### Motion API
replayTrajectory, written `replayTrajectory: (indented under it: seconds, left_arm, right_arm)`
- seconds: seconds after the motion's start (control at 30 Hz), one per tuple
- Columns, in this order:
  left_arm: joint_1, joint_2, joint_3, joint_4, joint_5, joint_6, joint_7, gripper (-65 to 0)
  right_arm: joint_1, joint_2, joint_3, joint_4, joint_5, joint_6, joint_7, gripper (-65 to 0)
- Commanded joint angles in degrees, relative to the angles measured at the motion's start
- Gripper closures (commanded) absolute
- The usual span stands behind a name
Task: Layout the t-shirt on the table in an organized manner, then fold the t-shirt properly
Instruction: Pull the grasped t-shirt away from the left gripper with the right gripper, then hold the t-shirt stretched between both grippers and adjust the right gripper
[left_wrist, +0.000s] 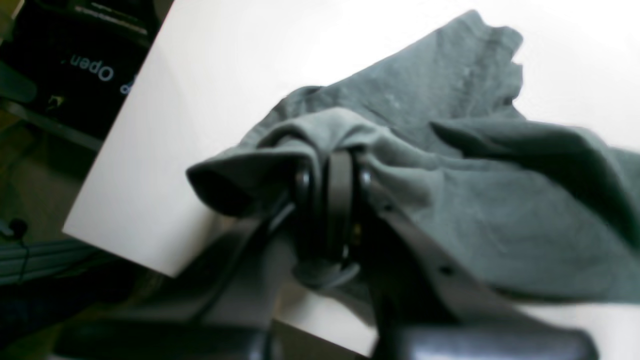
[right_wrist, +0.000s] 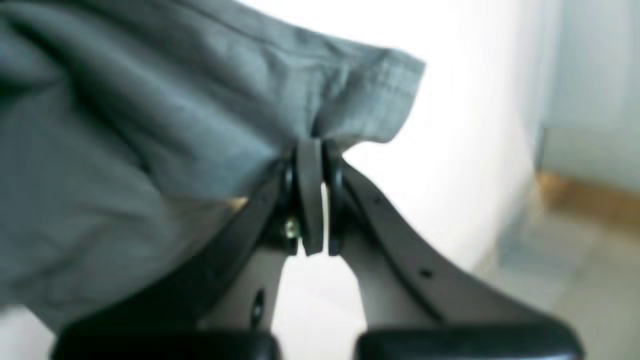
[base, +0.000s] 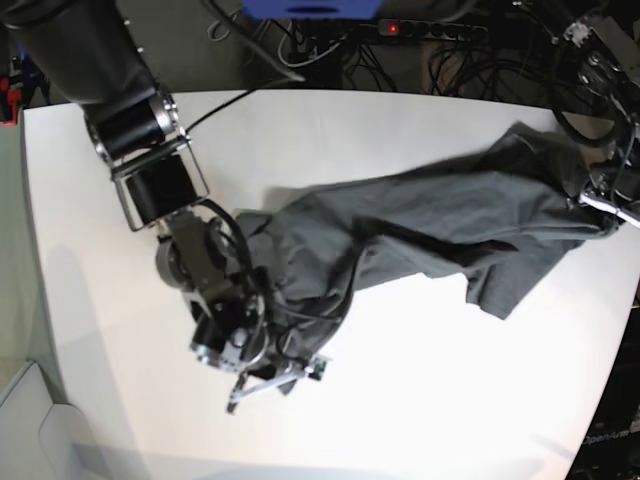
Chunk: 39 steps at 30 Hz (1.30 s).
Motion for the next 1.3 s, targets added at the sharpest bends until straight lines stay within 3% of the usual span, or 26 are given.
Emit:
replayTrajectory:
  seconds: [0.0,0.17,0.37,0.73,0.83,1.07,1.13,1.27]
  left_arm:
    - [-0.7,-0.8,-0.2,1.3,-0.4,0.0,-1.4,-0.2]
    - [-0.7,-0.8,-0.2,1.3,-0.5,0.0,-1.4,-0.2]
    - [-0.7,-0.8,-0.2,1.3,-0.5,0.0,-1.4,-0.2]
    - [-0.7,-0.7,-0.2,1.3,-0.5,0.0,-1.4,-0.2]
    - [-0.7,-0.7,-0.3,1.3,-0.5,0.0,-1.4,-0.2]
    - [-0.7,-0.8,-0.3,1.3,-0.5,0.0,-1.4,-0.2]
    - [-0.7,-0.8,-0.3,1.3,-0.5,0.0,-1.4,-0.2]
    - [-0.7,-0.9,-0.4,1.3,-0.5,0.0,-1.4,-0.2]
  right_arm:
    - [2.5,0.5,1.9,1.0,-0.4,-0.6,0.4,0.0]
    - [6.6,2.7,9.4,1.0,-0.4,-0.6,0.4,0.0]
    - [9.1,2.5,17.6,0.8,-0.4,-0.6,0.8,0.0]
    - [4.6,-1.4,12.6,-0.9,-0.4,-0.6,0.9,-0.6]
    - [4.0,-1.3,10.4,-1.0,-0.4,-0.6,0.6,-8.1]
    - [-0.4,0.8,9.8,-1.1,-0.4,-0.6,1.7,-32.7]
    - [-2.3,1.2,9.9,-1.1,-0.4,-0.6,5.3,-36.4]
    - [-5.9,1.2,10.1,-1.3,-0.4,-0.6,10.5,-36.7]
